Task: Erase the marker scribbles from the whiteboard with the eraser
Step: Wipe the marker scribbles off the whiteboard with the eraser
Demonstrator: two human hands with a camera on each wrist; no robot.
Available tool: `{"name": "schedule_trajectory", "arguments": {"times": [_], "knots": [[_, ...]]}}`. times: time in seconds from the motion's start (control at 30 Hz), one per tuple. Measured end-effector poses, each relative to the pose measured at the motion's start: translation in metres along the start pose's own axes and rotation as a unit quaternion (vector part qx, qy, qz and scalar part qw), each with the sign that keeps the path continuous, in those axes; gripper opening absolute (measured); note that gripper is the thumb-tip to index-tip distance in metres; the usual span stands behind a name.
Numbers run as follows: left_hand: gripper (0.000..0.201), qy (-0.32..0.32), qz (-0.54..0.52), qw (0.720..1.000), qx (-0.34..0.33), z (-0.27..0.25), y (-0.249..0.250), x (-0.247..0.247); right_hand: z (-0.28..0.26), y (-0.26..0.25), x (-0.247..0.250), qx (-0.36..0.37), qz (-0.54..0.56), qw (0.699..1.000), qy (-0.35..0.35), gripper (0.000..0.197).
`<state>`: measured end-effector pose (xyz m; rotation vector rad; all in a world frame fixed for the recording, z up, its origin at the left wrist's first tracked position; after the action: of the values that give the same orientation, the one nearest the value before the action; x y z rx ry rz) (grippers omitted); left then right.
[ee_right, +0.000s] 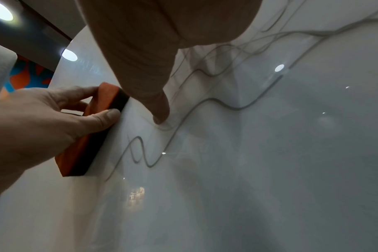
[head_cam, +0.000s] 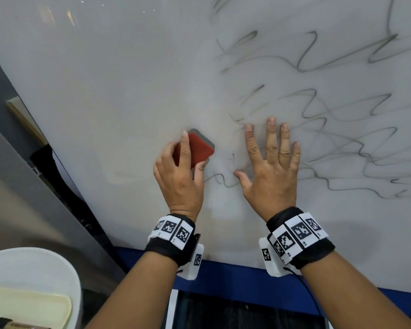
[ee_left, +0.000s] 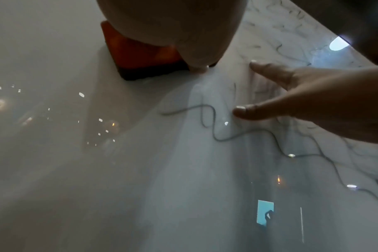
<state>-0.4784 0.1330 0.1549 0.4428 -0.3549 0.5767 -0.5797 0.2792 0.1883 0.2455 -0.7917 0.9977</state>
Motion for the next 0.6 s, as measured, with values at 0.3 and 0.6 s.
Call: {"name": "schedule_trajectory", "arguments": {"times": [0.3, 0.6], "knots": [[0.066, -0.023, 0.016, 0.998, -0.065, -0.018, -0.015, -0.006, -0.003, -0.001, 0.001, -0.006, 0.019, 1.000, -0.005, 0.106], [0.071, -0.078, -0.082, 0.983, 0.144, -0.049, 0.038, -0.009, -0.005, 0.001, 0.003, -0.001, 0.029, 1.000, -0.003, 0.100]]}}
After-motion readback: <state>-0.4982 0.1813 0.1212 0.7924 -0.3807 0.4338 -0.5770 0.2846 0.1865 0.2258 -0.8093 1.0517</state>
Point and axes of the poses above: each hand's wrist, its own z-axis towards the middle knuckle, its own x-axis out of the back of the hand, y = z × x, the point moved 1 cm from there along z, towards the middle knuckle, and after that the axes turned 14 degrees about z, right-handed, at the moved point
